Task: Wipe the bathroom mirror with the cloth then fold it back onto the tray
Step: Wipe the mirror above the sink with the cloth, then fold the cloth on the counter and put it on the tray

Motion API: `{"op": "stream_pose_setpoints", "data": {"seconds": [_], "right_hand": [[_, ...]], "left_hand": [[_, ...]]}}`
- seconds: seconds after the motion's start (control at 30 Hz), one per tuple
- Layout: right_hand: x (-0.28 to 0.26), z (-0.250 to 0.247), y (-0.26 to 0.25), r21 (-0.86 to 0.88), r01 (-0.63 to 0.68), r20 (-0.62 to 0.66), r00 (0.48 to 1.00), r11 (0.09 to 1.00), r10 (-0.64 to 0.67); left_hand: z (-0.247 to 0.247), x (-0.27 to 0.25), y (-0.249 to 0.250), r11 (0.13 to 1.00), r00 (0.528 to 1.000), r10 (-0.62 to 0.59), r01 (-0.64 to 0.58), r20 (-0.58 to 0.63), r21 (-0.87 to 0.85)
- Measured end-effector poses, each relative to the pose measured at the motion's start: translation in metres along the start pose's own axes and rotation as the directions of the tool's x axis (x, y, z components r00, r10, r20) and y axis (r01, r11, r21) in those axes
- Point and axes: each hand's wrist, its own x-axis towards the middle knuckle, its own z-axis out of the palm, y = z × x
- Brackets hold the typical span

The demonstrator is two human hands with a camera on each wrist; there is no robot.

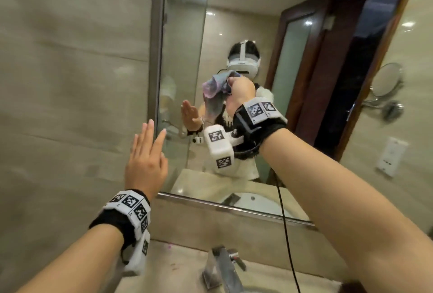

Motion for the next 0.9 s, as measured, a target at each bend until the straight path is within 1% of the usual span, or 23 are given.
{"op": "stream_pose_setpoints", "data": {"seconds": [0.07,0.13,0.23,0.37,0.47,0.57,0.67,0.73,0.83,0.9], "right_hand": [[-0.009,-0.010,-0.016,-0.030,0.062,-0.015,0.998,0.998,-0.063],[-0.021,-0.020,-0.031,-0.033,0.071,0.008,0.997,0.997,-0.071],[-0.041,-0.035,-0.039,-0.099,0.134,0.048,0.990,0.986,-0.130],[-0.059,-0.053,-0.049,-0.105,0.180,0.101,0.980,0.978,-0.169],[-0.074,-0.066,-0.056,-0.181,0.246,0.126,0.966,0.952,-0.225],[-0.089,-0.081,-0.057,-0.278,0.282,0.139,0.958,0.918,-0.252],[-0.103,-0.105,-0.065,-0.300,0.310,0.095,0.951,0.902,-0.295],[-0.111,-0.125,-0.070,-0.303,0.308,0.045,0.950,0.902,-0.309],[-0.123,-0.162,-0.079,-0.326,0.281,-0.067,0.945,0.903,-0.319],[-0.134,-0.192,-0.086,-0.337,0.266,-0.122,0.939,0.903,-0.322]], "left_hand": [[-0.007,0.016,0.018,0.999,0.999,0.037,-0.037,-0.028,-0.025],[-0.014,0.034,0.036,0.997,0.997,0.066,-0.068,-0.042,-0.042],[-0.029,0.053,0.061,0.993,0.994,0.100,-0.103,-0.042,-0.066],[-0.044,0.072,0.089,0.982,0.987,0.146,-0.153,-0.066,-0.110],[-0.056,0.080,0.113,0.961,0.988,0.138,-0.152,-0.076,-0.233],[-0.062,0.083,0.140,0.917,0.988,0.150,-0.157,-0.048,-0.366],[-0.064,0.083,0.171,0.864,0.982,0.187,-0.168,-0.007,-0.475],[-0.062,0.079,0.192,0.831,0.968,0.250,-0.223,-0.016,-0.509],[-0.058,0.066,0.227,0.830,0.935,0.353,-0.324,-0.023,-0.454],[-0.056,0.057,0.255,0.835,0.931,0.364,-0.341,-0.029,-0.433]]}}
